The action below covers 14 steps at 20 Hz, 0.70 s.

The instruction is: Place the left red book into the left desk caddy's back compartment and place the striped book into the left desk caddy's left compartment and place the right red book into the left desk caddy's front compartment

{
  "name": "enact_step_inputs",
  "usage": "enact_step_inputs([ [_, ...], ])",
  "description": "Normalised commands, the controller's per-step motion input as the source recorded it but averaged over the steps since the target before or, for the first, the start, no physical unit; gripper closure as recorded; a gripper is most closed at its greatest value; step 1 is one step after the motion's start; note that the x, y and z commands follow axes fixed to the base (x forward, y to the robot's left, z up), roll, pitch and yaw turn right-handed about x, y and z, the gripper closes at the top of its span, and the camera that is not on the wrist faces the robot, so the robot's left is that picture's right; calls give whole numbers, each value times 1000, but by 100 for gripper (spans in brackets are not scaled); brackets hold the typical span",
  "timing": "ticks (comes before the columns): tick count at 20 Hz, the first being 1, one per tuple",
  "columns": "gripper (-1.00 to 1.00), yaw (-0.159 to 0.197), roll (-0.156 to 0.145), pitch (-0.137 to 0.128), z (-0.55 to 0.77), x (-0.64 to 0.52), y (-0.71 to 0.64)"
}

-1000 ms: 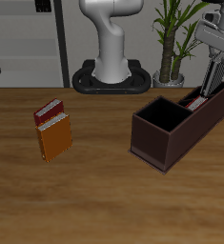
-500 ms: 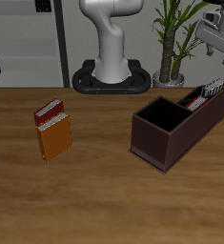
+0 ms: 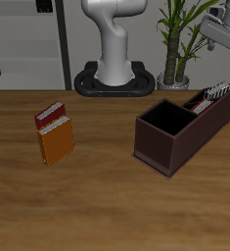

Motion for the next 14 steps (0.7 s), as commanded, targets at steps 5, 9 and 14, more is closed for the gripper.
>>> enact_step_inputs([
  [5,-100,56,-46,-14,169,152,-173],
  [9,-100,127,-60,-10,202,254,-377],
  [14,-100,167,-72,-15,158,329,-436],
])
